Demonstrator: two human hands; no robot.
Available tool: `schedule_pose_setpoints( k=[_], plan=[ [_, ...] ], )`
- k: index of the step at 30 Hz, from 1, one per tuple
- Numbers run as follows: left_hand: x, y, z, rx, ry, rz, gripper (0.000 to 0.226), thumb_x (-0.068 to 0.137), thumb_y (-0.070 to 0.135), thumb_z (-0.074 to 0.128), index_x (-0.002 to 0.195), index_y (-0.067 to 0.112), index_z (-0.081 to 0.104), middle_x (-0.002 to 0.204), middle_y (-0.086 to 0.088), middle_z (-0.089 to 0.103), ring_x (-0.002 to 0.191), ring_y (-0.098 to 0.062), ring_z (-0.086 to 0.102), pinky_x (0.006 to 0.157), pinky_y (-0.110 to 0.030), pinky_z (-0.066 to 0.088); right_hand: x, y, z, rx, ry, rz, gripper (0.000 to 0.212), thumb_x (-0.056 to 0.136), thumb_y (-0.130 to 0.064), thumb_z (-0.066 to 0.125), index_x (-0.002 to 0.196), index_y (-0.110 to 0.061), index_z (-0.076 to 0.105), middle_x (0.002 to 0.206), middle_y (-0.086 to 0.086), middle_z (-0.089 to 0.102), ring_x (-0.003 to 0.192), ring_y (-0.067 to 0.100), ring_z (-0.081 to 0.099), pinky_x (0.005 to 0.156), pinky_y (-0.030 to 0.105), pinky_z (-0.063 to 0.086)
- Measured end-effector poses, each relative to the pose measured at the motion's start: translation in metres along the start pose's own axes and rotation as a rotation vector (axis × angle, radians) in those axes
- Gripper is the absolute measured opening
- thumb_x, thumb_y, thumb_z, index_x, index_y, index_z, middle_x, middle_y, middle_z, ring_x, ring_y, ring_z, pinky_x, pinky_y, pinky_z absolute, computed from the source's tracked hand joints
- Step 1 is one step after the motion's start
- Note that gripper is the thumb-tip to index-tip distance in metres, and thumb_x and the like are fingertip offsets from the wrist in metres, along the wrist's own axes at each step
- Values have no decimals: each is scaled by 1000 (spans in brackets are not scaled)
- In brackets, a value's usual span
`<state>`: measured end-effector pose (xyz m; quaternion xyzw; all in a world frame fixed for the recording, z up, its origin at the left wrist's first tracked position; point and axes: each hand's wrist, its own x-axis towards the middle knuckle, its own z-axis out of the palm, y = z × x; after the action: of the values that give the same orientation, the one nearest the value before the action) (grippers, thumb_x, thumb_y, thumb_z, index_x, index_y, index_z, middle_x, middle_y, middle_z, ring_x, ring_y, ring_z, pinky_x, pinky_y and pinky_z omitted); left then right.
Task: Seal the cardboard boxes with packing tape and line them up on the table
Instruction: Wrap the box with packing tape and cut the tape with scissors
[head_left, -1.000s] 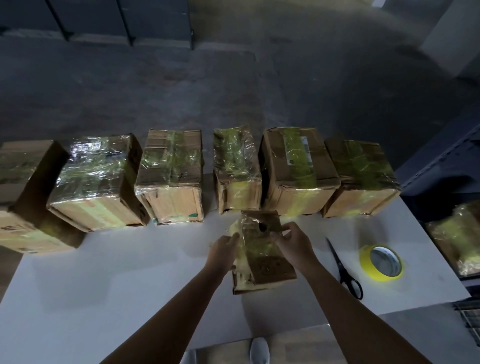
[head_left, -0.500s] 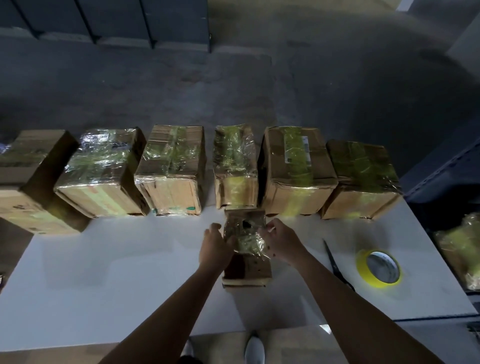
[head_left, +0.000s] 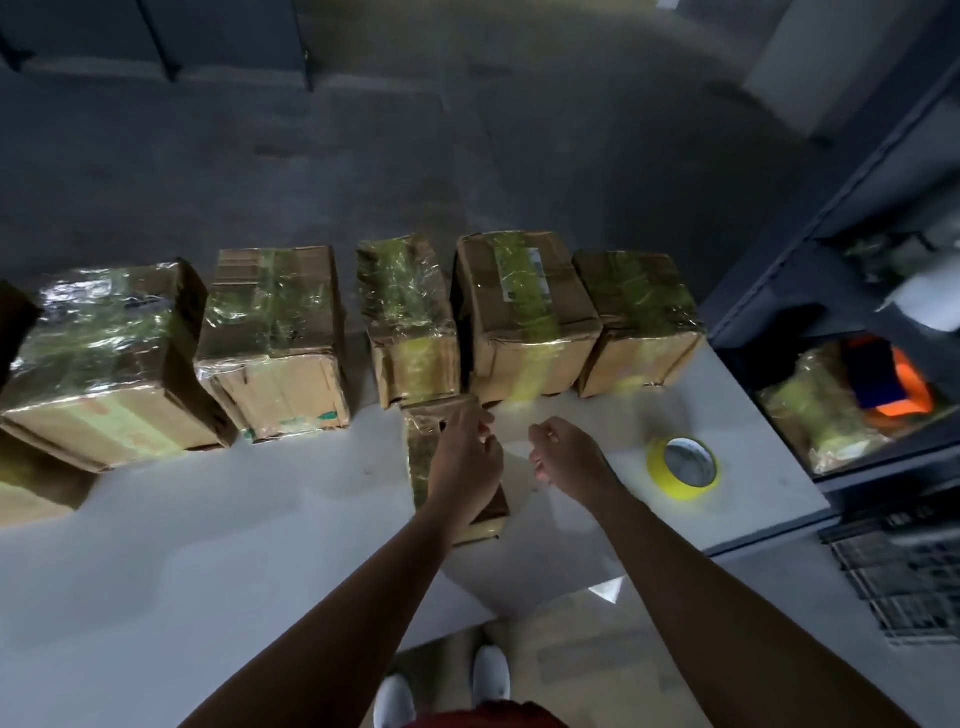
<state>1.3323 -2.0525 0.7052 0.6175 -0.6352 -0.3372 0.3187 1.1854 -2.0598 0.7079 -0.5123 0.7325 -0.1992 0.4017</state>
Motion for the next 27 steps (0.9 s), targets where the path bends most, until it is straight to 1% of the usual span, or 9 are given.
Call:
schedule_pose_setpoints(
  k=[6,8,11,16,20,22,24,25,27],
  plan=[
    [1,23,39,-24,-192,-14,21,92,4,46,108,11,58,106,-4,60,97,-17,56,70,-23,40,-9,28,-23,54,121,89,25,95,-26,45,90,-4,57,83,13,66,63,22,64,53,26,44],
    [1,31,50,-12,-244,-18,22,91,3,46,107,11,59,107,-6,61,100,-19,56,77,-26,42,-8,38,-34,51,161,101,26,94,-27,45,87,-4,55,81,15,66,62,25,66,58,35,47],
    [6,45,68,21,-303,-37,24,89,3,44,104,11,60,109,-7,62,102,-21,56,80,-30,44,-4,53,-51,35,188,109,24,93,-26,45,80,-7,52,75,16,64,61,28,66,63,44,49],
    [17,73,107,58,-386,-92,25,90,4,41,107,8,59,110,-7,60,103,-24,57,76,-29,43,6,84,-95,-8,145,144,19,98,-27,43,92,-14,55,78,6,63,65,22,60,56,29,48],
    [22,91,144,71,-438,-152,26,89,5,41,107,1,59,109,-12,61,104,-28,56,78,-30,43,20,113,-131,-98,141,150,26,95,-23,42,87,-6,59,74,14,66,72,29,67,68,38,52],
    [25,96,161,56,-458,-191,24,86,4,42,101,-5,58,106,-20,61,104,-34,56,78,-35,44,24,127,-145,-113,103,158,27,95,-22,41,91,-4,61,78,15,65,72,29,68,69,36,51],
    [27,102,175,60,-474,-221,15,85,4,43,88,1,58,107,-21,61,105,-34,56,80,-34,45,31,143,-154,-160,40,172,25,95,-21,42,98,-7,62,81,12,65,65,26,67,68,35,52],
    [28,103,182,64,-478,-227,13,84,2,43,74,7,52,105,-26,59,104,-36,56,78,-37,45,34,150,-156,-197,-3,191,24,95,-22,43,102,-10,62,81,10,66,62,23,67,66,33,51],
    [30,106,195,59,-474,-241,29,80,-2,42,58,16,32,99,-33,53,99,-42,56,71,-44,44,41,163,-157,-251,-59,222,24,95,-24,43,108,-14,60,87,10,70,70,23,70,66,31,52]
  ],
)
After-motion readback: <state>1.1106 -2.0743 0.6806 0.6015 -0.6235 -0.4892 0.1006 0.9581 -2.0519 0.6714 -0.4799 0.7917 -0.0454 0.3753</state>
